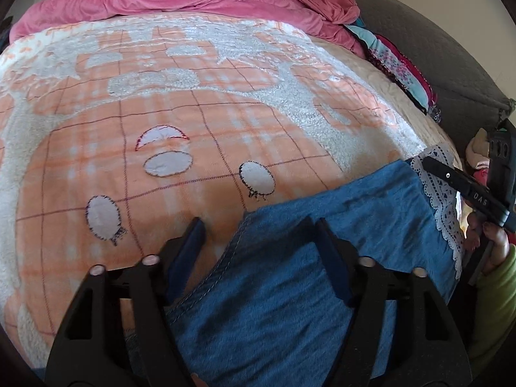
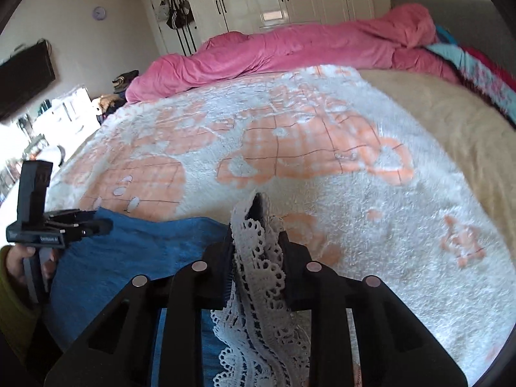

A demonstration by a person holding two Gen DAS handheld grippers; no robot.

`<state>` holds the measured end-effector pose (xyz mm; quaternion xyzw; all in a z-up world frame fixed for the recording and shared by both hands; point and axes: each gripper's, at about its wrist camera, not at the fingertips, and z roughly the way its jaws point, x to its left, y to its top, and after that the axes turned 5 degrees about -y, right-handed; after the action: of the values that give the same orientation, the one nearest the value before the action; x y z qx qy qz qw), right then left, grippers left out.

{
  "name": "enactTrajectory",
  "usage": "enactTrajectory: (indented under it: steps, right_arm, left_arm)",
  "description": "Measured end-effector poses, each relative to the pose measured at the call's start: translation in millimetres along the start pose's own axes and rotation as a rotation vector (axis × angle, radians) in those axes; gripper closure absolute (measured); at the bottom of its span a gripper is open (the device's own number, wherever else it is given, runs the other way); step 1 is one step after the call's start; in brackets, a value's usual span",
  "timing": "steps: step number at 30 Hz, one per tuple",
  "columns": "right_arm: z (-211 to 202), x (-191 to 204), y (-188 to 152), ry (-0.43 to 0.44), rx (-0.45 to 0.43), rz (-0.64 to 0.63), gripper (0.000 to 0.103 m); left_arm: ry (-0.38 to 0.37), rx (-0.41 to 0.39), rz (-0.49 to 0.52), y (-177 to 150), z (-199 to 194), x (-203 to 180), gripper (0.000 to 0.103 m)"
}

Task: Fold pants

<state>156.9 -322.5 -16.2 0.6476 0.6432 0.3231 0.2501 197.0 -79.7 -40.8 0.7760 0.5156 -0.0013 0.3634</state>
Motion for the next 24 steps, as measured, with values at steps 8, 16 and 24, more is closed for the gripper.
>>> enactTrajectory:
  steps: [8, 16, 24]
  right_arm:
    - [9, -1, 1, -0.069, 0.028, 0.0, 0.081]
    - [12, -9, 32, -0.049, -0.018, 0.001, 0.082]
    - [74, -10, 37, -0.084, 0.185, -0.044, 0.076]
  left_arm:
    - [-0.053, 0.001, -0.017, 1, -1, -4, 0.098]
    - [0.007, -0.089, 0.09, 21, -22, -16, 0.101]
    - [0.104, -0.023, 0.089, 13, 12, -2, 0.098]
